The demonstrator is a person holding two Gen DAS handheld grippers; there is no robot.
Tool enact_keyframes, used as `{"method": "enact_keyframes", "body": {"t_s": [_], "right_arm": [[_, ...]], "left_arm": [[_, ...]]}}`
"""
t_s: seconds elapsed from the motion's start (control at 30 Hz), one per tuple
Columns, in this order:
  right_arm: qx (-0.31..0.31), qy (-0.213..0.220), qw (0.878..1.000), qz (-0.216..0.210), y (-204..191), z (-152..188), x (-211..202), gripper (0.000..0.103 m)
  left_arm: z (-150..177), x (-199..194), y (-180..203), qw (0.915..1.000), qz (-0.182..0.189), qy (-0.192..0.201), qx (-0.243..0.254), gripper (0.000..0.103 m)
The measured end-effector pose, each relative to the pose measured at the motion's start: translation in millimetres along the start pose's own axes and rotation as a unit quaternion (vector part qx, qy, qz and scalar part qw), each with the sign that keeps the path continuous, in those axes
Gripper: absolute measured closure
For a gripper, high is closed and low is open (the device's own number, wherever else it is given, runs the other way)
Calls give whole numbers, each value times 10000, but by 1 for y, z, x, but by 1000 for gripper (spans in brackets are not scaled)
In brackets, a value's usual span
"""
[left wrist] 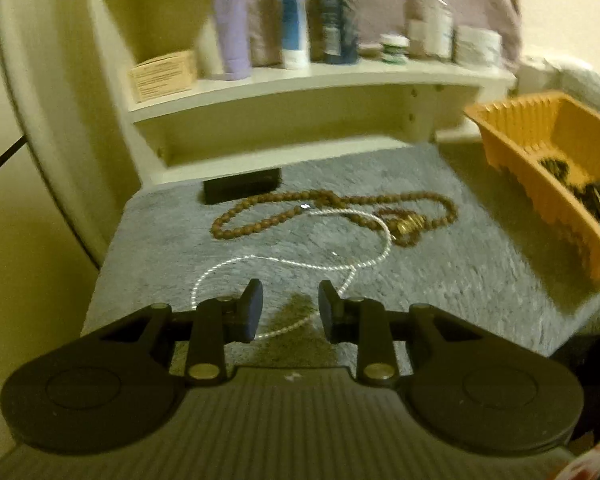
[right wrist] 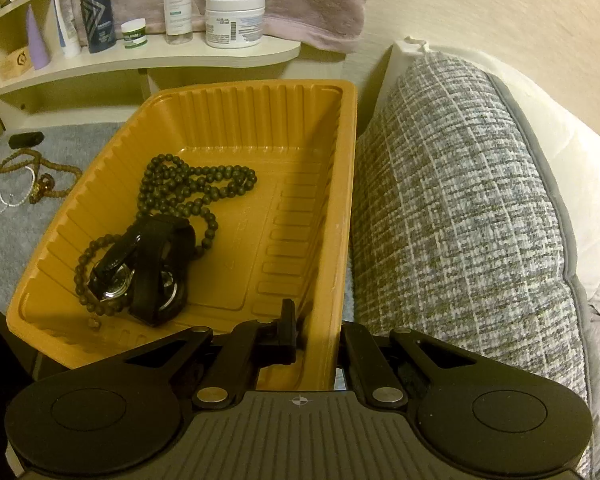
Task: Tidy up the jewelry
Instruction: 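Reach the left gripper to the white pearl necklace and pinch it, then lift the pearl necklace with the left gripper and carry it over the tray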
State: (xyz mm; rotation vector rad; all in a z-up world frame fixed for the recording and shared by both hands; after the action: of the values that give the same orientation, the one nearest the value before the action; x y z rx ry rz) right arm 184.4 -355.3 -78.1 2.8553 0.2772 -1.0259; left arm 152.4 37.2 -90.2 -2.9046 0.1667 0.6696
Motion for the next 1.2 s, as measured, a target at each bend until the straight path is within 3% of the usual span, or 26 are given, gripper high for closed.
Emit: {"method": "enact_keyframes", "body": {"t_s": [0.33,0.47,0.57,0.87,1.2], "right_arm": [[-37,4,10000,-3,0,0,-1,99],[-19,11,10000,0,0,1,-1,99],[-22,25,10000,4,0,1,-2,99],[-62,44,10000,-4,0,0,-2,99],[-53,74,10000,-3,0,1,-3,99]], "left_arm": [[2,17,21,9866,767,-359,1394,80],[-5,26,11,9812,1295,-693,1252,98],[-6,27,18,9751,1332,-770,1599,101],[-49,3,11,9815,1233,-86,1461,101],[-115,-13,10,9770,1446,510,1482,101]]}}
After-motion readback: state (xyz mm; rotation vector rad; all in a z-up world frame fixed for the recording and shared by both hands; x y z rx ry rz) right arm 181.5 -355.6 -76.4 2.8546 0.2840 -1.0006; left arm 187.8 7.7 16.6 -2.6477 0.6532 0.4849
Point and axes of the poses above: each gripper's, at about its wrist camera, not at the fingertips, and x roughly the way its jaws point, y to its right, z to its underside, the point moved 1 cm from there along x, roughly the way its jaws point, and after that the axes turned 14 degrees about y, right-handed, at the moved point
